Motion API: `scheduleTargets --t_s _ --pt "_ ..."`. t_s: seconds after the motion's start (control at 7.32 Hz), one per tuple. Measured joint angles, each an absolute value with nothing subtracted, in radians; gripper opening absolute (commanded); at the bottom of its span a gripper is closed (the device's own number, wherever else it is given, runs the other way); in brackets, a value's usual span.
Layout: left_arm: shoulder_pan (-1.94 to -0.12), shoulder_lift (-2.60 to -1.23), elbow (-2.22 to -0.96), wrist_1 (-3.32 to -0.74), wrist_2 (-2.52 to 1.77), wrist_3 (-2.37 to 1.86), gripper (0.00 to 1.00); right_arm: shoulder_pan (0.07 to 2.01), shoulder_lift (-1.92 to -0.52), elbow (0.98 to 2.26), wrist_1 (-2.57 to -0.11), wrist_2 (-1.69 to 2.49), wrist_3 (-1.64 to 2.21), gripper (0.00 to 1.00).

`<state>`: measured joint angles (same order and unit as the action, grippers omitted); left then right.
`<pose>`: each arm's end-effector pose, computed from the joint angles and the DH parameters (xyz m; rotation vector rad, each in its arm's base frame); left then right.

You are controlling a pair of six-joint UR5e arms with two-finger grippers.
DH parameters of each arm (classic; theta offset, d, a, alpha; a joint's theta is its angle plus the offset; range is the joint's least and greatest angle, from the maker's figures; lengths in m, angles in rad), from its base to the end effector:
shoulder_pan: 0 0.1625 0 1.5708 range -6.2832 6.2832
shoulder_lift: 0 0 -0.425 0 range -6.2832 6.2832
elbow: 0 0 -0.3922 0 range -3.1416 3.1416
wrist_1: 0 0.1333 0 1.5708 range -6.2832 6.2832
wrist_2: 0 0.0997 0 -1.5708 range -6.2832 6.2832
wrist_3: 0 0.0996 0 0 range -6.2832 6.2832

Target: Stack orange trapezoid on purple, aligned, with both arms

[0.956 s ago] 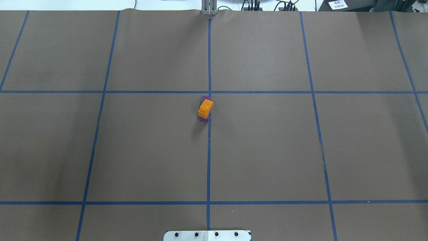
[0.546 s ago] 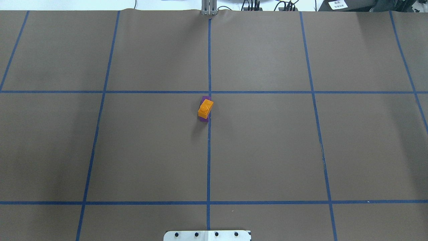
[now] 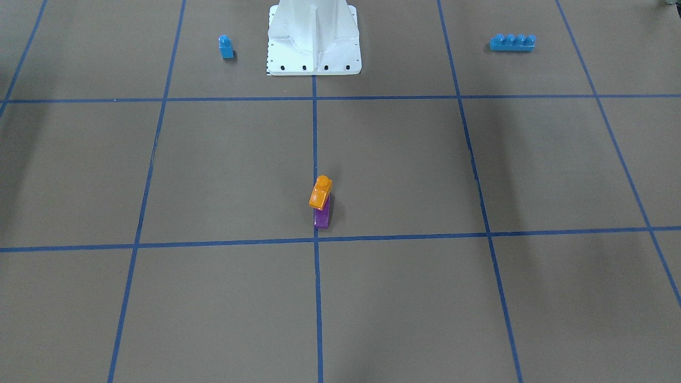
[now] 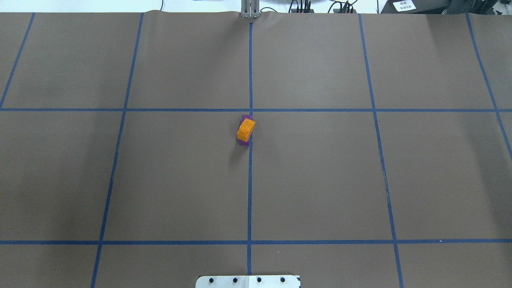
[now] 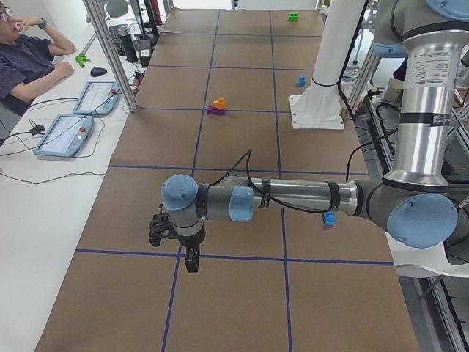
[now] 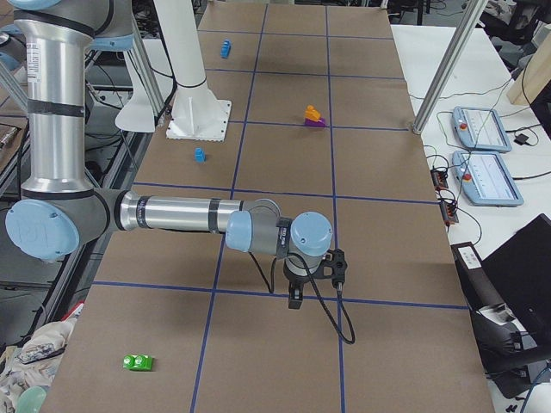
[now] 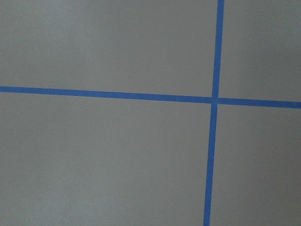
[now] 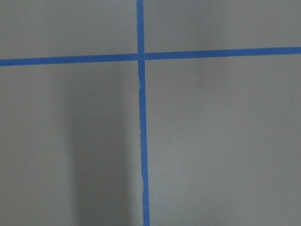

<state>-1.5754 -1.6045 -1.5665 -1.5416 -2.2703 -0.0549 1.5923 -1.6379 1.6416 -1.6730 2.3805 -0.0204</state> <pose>-0.0715 -0.5057 0.6519 -0.0174 0.6994 -0.0570 0.0710 -0.4547 0.6633 -0.0761 -0.8108 0.0409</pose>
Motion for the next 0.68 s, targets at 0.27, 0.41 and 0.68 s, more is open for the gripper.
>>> scheduleTargets --t_s 0.27,0.41,0.68 --pt "-1.575 -1.605 -1.566 -1.542 -2.27 -0.055 1.0 1.592 -1.636 1.641 -1.672 2.38 0.011 1.0" --pt "-1.575 -1.605 -1.566 -1.542 -2.27 -0.055 1.0 1.592 -1.635 1.641 -1.672 2.38 0.013 1.0" --pt "-1.575 -1.605 -1.566 -1.543 -2.27 -0.054 1.0 1.592 -1.634 1.641 -1.672 2.381 0.012 1.0"
